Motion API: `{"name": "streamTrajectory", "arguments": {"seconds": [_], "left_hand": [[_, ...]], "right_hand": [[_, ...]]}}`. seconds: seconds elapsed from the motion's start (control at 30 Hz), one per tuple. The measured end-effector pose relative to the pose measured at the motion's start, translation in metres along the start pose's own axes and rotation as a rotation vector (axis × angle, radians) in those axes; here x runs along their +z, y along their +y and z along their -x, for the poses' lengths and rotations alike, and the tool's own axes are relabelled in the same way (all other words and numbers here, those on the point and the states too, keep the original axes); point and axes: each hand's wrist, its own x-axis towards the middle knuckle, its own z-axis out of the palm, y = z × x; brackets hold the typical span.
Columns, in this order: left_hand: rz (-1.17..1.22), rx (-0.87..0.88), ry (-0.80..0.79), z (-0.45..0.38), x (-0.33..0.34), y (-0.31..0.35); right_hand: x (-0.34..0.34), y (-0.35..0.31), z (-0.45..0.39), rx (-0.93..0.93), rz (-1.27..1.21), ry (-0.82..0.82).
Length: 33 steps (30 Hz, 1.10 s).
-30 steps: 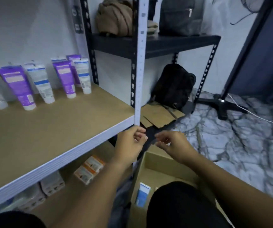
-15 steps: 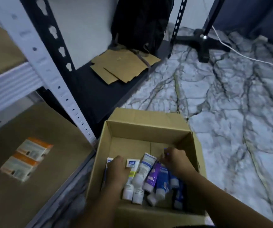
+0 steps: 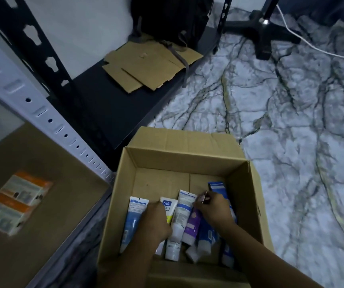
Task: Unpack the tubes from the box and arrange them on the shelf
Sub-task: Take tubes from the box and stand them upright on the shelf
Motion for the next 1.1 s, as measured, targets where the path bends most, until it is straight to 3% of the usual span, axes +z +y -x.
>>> {"name": "streamTrajectory", "arguments": {"seconds": [0.13,0.27,0.53,0.77,1.1], "left_hand": [[-0.012,0.044,0.014,0.007,-0.001,-0.001],[0.298,-0.009,0.188,0.019,-0.011,-0.003],[0.728,0.164,0.336,0.064,-0.076,0.006],[1.047,0.418,0.472,0.149,-0.169,0.003],[1.064,0.580,0.895,0.304,-0.293,-0.023]], "right_hand": [[-0.001,0.004,0.006,-0.018,-0.110,0.042],[-0.015,-0.003,0.022,0.033,-0.359,0.010],[-0.056,-0.077,0.079,-0.337,-0.481,-0.045],[-0.078,-0.167,0.144,-0.523,-0.573,-0.120],[-0.086,-0.304,0.296,-0.862,-0.582,-0.260]]}}
